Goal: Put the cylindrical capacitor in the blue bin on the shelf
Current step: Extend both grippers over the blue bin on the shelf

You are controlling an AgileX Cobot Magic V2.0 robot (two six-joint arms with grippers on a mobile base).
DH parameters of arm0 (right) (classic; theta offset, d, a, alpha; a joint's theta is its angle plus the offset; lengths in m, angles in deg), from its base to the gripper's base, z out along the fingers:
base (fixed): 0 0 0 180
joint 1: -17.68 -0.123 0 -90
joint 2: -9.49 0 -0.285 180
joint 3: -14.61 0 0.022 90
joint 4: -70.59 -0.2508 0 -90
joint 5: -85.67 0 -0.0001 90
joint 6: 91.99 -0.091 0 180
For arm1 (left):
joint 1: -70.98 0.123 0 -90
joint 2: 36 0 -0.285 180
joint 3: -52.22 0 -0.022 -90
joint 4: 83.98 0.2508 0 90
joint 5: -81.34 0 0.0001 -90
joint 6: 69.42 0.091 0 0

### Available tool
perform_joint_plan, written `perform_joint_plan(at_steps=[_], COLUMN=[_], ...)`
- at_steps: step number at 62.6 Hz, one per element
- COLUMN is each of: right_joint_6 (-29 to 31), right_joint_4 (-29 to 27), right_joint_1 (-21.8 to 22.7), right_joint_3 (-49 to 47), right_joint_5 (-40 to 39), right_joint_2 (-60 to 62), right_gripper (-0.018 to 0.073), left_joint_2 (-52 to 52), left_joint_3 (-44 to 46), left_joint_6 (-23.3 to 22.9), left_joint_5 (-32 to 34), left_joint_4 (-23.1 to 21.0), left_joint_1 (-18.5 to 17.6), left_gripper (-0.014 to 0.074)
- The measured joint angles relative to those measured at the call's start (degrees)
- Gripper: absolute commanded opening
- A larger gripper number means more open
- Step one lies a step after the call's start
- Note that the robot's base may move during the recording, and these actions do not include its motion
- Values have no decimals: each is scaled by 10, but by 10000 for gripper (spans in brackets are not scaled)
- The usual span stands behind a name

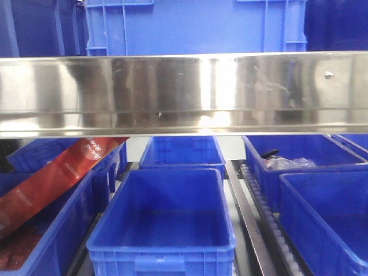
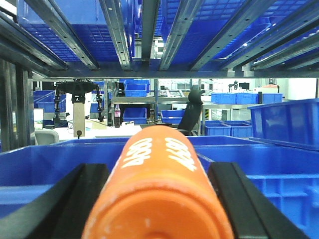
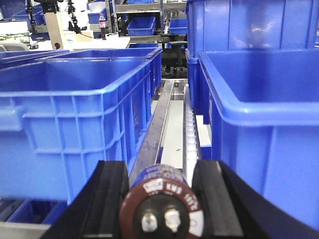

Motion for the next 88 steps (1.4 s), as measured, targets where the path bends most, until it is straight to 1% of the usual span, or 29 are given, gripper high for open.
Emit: perform_joint_plan(at_steps=[74, 82, 88], right_joint_6=[0, 0, 11], right_joint_4=[0, -1, -1], right_joint_1=[0, 0, -9], right_joint_3=[0, -2, -30], right_joint_5=[-10, -14, -13], right_joint_2=[0, 0, -11], right_gripper=[-168, -168, -168], left_joint_2=[0, 1, 22], left_joint_3=[0, 0, 13], left_joint_6=[0, 0, 0], left_joint_5=[0, -1, -9], left_joint_4=[0, -15, -34], left_joint_1=[0, 0, 0], left_gripper=[-111, -111, -111])
